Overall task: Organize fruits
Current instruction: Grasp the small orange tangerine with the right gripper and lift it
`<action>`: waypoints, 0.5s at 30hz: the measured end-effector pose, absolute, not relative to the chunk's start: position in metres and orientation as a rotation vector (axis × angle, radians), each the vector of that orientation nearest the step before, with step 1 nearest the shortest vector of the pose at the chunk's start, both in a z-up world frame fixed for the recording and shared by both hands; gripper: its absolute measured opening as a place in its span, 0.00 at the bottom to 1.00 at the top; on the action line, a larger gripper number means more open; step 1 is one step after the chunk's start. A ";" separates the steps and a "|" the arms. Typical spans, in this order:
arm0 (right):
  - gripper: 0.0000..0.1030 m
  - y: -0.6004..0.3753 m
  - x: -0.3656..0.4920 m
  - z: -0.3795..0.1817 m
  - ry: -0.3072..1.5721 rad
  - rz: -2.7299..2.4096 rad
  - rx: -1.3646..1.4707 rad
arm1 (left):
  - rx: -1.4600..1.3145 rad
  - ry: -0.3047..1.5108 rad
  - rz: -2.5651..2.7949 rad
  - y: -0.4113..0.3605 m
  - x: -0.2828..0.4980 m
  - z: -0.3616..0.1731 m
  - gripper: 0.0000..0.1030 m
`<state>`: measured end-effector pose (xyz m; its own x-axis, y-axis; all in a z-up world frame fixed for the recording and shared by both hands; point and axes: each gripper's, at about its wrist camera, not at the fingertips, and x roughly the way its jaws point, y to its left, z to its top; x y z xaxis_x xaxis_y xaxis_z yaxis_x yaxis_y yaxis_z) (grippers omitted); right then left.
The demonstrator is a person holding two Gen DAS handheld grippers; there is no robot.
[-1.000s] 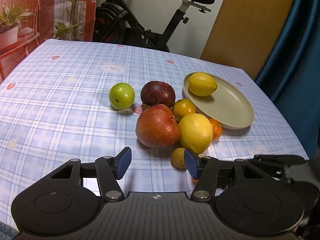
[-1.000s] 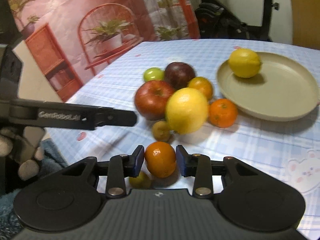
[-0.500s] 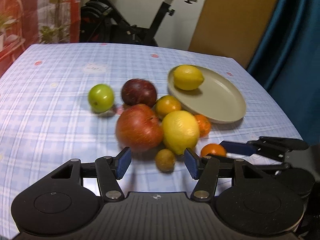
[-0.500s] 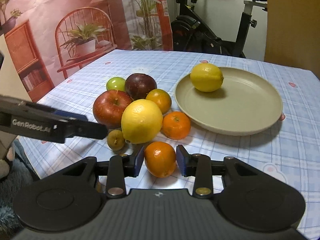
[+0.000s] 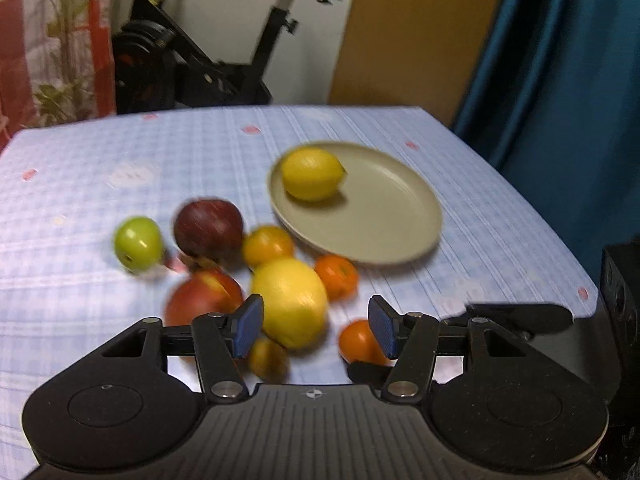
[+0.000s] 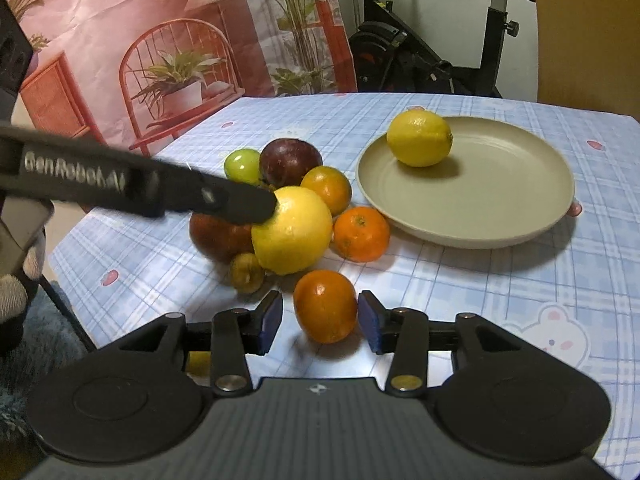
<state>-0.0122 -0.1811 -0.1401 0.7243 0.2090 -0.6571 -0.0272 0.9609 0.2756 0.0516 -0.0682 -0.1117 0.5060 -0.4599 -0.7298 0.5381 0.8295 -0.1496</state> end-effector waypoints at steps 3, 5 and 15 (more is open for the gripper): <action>0.45 -0.177 -0.015 -0.142 0.752 0.141 0.240 | 0.131 0.862 -0.644 -0.076 0.045 -0.116 0.51; 0.45 -0.177 -0.016 -0.142 0.743 0.145 0.238 | 0.149 0.873 -0.657 -0.080 0.045 -0.120 0.51; 0.40 -0.179 -0.017 -0.145 0.738 0.174 0.251 | 0.101 1.001 -0.643 -0.083 0.056 -0.147 0.51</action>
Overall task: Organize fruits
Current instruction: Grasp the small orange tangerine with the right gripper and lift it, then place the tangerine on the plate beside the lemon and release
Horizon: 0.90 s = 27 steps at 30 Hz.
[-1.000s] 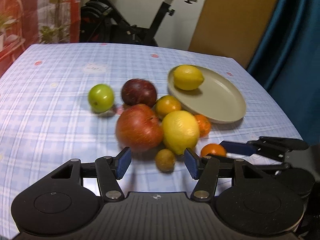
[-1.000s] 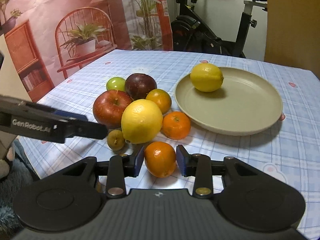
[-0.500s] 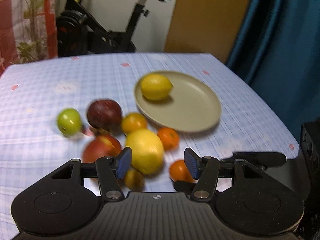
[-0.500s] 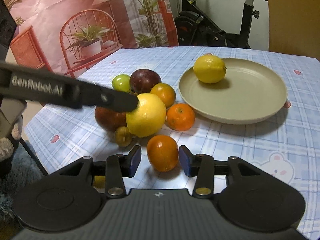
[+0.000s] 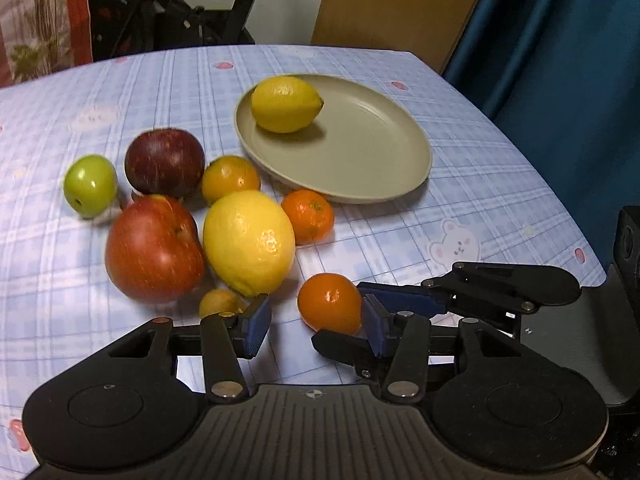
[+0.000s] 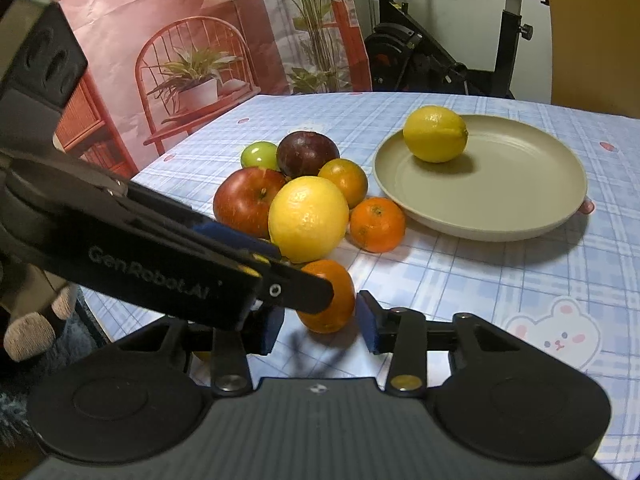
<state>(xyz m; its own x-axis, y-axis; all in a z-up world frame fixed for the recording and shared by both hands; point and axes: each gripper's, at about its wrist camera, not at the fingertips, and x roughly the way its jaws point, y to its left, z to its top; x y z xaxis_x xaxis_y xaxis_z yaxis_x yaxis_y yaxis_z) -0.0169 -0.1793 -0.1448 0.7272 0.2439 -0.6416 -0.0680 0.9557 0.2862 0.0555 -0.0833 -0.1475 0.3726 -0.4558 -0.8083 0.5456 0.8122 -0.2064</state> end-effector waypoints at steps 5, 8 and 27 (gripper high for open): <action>0.40 -0.180 -0.016 -0.147 0.741 0.167 0.256 | 0.057 1.027 -0.663 -0.082 0.060 -0.152 0.48; 0.40 -0.182 -0.015 -0.148 0.745 0.162 0.261 | 0.007 1.054 -0.686 -0.083 0.065 -0.155 0.42; 0.35 -0.201 -0.021 -0.114 0.670 0.102 0.303 | 0.088 0.896 -0.729 -0.104 0.063 -0.118 0.39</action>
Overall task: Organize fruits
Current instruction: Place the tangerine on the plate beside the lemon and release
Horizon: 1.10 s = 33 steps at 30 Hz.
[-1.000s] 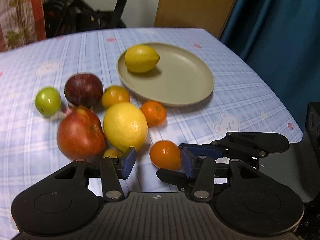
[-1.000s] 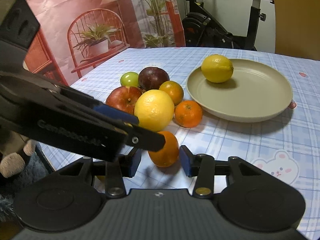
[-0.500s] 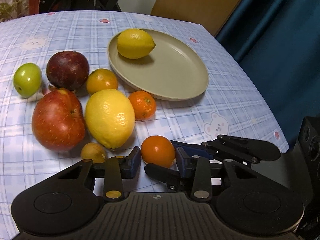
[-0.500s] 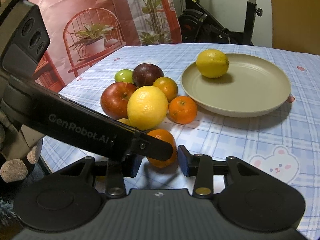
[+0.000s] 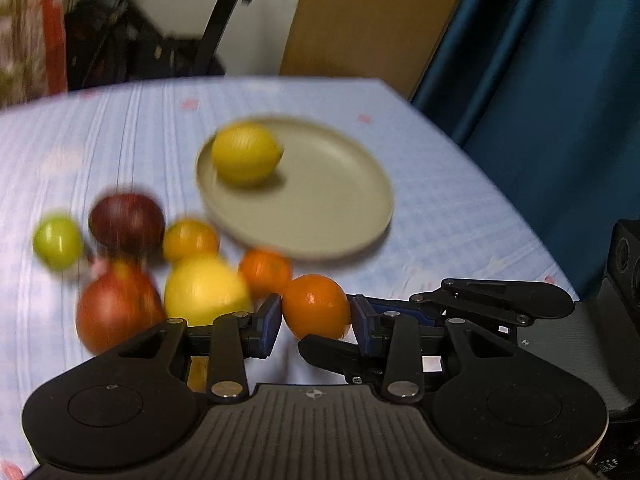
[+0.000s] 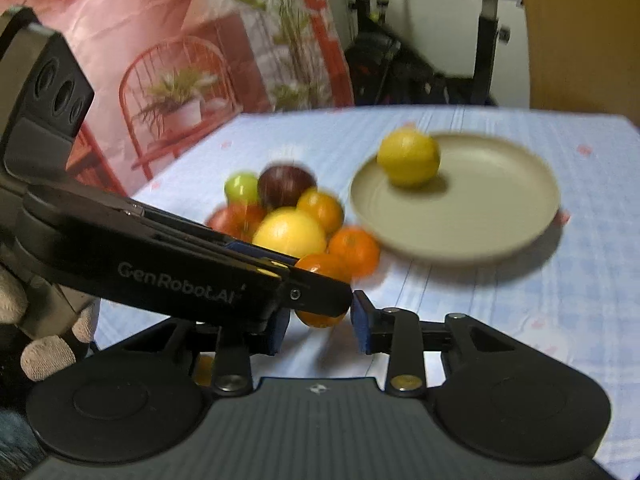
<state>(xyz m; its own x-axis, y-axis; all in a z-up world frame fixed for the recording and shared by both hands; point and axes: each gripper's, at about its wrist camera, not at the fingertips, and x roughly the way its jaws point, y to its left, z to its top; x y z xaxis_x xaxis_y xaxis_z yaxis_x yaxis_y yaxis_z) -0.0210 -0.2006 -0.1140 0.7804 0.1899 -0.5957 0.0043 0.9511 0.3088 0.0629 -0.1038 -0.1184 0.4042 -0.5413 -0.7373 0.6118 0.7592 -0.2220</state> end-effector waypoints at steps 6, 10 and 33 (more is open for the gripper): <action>0.34 -0.219 0.001 -0.095 0.622 0.042 0.268 | 0.135 0.815 -0.749 -0.127 0.092 -0.100 0.39; 0.34 -0.232 0.024 -0.104 0.629 0.049 0.291 | 0.105 0.854 -0.727 -0.134 0.120 -0.108 0.39; 0.34 -0.238 0.095 -0.142 0.709 0.075 0.323 | 0.090 0.923 -0.593 -0.127 0.173 -0.133 0.38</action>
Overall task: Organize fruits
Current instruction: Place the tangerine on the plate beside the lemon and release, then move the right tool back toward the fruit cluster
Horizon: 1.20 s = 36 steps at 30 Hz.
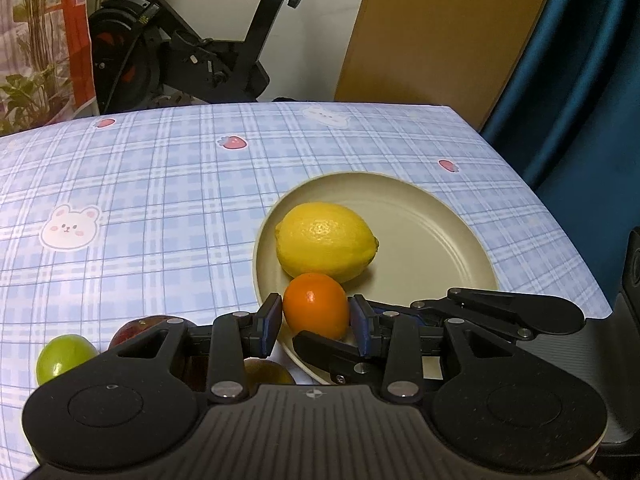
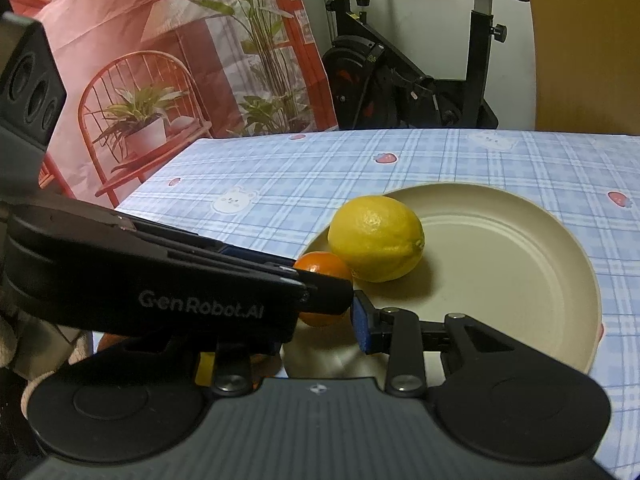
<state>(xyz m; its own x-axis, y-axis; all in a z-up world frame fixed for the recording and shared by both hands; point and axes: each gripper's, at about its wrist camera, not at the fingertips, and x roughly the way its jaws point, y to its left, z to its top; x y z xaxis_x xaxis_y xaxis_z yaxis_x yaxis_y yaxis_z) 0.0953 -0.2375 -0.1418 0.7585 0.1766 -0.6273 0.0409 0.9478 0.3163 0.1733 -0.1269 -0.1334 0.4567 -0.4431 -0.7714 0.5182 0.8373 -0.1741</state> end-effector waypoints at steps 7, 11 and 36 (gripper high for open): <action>0.35 -0.239 0.094 -0.141 0.718 0.039 0.315 | 0.083 0.921 -0.578 -0.124 0.173 -0.132 0.43; 0.35 -0.240 0.085 -0.135 0.707 0.028 0.314 | 0.067 0.899 -0.573 -0.116 0.170 -0.123 0.43; 0.35 -0.194 0.012 -0.103 0.608 0.079 0.340 | 0.042 0.692 -0.516 -0.044 0.078 -0.067 0.43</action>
